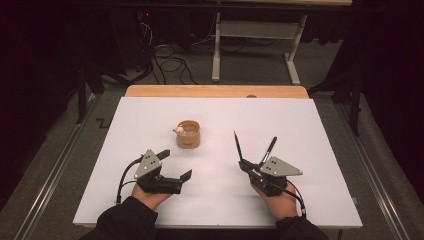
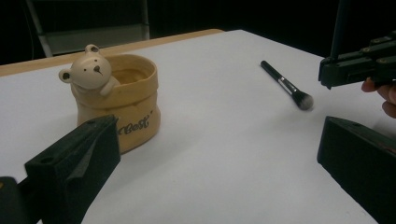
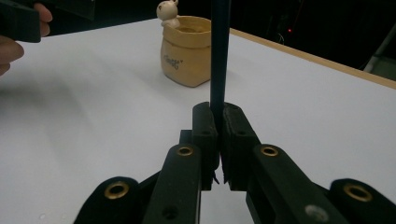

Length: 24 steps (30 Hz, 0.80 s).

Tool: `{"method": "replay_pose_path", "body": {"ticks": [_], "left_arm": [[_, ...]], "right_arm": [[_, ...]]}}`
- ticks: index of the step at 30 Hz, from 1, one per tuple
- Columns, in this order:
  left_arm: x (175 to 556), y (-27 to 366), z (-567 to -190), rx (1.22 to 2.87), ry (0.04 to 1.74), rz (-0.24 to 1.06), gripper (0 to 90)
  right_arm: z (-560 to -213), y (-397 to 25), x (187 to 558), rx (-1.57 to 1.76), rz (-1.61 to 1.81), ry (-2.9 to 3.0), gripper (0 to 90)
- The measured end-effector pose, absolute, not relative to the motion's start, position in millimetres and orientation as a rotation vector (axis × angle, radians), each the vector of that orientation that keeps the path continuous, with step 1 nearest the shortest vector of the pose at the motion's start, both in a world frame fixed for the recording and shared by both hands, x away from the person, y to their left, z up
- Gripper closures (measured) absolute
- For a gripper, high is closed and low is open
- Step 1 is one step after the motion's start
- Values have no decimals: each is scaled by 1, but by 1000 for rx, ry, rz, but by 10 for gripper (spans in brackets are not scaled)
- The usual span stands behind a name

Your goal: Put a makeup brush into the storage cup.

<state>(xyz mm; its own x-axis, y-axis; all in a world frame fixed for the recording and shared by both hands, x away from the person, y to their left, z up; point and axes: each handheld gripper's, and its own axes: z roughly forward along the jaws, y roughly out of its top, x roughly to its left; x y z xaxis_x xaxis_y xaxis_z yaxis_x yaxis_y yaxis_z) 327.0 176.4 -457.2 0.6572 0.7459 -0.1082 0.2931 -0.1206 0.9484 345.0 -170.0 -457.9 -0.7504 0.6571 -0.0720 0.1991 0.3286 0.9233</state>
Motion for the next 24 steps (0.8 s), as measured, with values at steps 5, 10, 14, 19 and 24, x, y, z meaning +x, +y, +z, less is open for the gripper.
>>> {"method": "replay_pose_path", "body": {"ticks": [5,10,14,19,24], "left_arm": [[327,173,-455,1702,843,471,2],[326,168,-451,1698,821,466,9],[327,164,-447,1690,809,448,24],[328,158,-443,1687,796,436,44],[328,154,-440,1675,792,422,53]], "right_arm": [[-458,-164,343,738,1425,2177,865],[-459,-157,342,719,1444,2192,865],[-460,-151,341,710,1458,2204,865],[-461,-145,339,689,1465,2223,865],[-462,-138,337,680,1478,2235,865]]}}
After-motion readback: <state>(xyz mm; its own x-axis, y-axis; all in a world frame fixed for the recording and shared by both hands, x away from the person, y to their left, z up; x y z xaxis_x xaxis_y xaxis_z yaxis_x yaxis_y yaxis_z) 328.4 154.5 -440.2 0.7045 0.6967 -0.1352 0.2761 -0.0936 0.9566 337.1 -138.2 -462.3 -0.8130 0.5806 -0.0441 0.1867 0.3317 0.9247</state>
